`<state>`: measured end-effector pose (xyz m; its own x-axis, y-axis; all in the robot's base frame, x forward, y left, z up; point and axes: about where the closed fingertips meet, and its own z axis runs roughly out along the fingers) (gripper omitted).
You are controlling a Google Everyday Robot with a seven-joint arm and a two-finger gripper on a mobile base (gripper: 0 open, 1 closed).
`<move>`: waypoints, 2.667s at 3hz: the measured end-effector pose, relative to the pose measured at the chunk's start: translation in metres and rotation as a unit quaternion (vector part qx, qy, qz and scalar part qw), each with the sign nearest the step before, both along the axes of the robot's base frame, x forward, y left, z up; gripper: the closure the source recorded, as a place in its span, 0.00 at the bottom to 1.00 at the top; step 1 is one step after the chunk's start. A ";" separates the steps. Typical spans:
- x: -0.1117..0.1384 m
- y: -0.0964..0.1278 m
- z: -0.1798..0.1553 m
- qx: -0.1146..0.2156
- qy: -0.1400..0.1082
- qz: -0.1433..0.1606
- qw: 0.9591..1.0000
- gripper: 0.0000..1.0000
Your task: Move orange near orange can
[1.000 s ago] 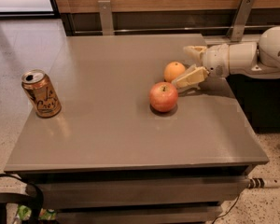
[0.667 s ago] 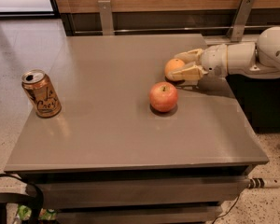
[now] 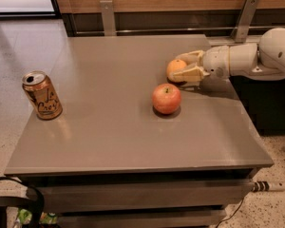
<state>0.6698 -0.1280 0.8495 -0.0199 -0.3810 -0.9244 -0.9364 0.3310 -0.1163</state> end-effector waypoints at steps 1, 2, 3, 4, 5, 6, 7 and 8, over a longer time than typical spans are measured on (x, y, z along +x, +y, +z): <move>0.000 0.002 -0.001 0.000 0.001 0.002 1.000 1.00; -0.002 0.004 0.007 -0.016 0.002 0.004 1.000 1.00; -0.011 0.005 0.044 -0.044 -0.015 0.002 0.999 1.00; -0.035 0.033 0.082 -0.051 -0.035 0.021 0.998 1.00; -0.052 0.059 0.090 -0.043 -0.037 0.047 0.997 1.00; -0.071 0.101 0.079 -0.019 -0.026 0.091 0.995 1.00; -0.090 0.132 0.069 -0.010 -0.023 0.119 0.993 1.00; -0.111 0.161 0.064 -0.010 -0.028 0.145 0.989 1.00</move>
Offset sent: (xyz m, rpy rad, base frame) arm -0.0018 0.0000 0.0113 -0.0463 0.0017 0.0014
